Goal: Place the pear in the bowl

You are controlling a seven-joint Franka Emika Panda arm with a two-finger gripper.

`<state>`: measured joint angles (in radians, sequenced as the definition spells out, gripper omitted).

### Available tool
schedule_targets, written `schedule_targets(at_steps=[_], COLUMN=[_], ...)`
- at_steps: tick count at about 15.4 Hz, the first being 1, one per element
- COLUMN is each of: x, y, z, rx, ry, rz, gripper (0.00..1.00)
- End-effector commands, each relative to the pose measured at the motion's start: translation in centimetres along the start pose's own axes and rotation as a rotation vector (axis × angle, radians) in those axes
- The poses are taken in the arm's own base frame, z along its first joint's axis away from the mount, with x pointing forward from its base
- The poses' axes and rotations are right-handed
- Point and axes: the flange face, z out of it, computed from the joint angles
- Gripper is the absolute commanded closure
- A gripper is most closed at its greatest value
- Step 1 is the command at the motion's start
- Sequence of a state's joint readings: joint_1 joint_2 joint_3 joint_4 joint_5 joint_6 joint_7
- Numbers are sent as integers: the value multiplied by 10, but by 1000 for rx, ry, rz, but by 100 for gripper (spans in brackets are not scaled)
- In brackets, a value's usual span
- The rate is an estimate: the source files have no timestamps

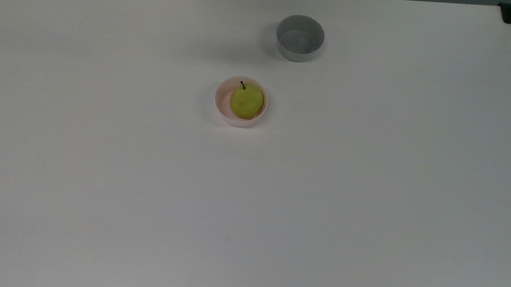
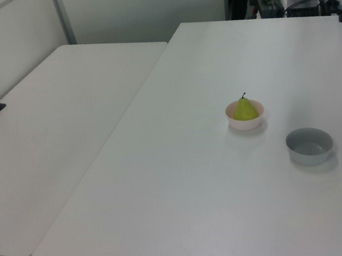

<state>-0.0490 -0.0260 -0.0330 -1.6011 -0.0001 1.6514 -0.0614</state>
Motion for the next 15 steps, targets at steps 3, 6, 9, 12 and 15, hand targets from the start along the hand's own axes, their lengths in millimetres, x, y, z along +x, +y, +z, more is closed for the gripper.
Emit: schedule_targets(at_steps=[3, 6, 9, 12, 15], x=[0, 2, 2, 2, 3], y=[1, 0, -4, -4, -4], z=[-2, -4, -4, -4, -3], rx=[27, 24, 25, 25, 25], ry=[3, 18, 18, 18, 18], rz=[-62, -55, -61, -61, -64], gripper=[0, 0, 0, 0, 0])
